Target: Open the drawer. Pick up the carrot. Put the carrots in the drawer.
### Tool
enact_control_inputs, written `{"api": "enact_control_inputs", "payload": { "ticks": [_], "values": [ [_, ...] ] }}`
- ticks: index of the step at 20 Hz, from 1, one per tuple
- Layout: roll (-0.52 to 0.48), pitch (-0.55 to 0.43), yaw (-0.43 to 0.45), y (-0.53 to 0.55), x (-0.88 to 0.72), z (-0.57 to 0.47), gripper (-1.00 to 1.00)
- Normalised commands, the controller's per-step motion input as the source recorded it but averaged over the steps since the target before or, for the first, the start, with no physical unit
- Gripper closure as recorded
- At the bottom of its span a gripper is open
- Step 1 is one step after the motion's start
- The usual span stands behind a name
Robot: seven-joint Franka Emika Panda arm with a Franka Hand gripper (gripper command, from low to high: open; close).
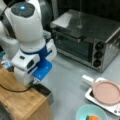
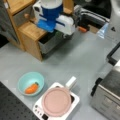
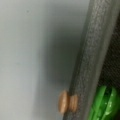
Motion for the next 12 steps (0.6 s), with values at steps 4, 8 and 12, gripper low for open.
{"api": "enact_control_inputs", "payload": {
  "ticks": [4,8,12],
  "values": [
    [0.046,-0.066,0.075,-0.05,-0.07,-0.2,-1.0],
    [0.062,-0.12,0.045,0.02,-0.08,-0.23,-1.0],
    [0.073,-0.141,0.032,0.04,-0.06,-0.19,-1.0]
  ]
}}
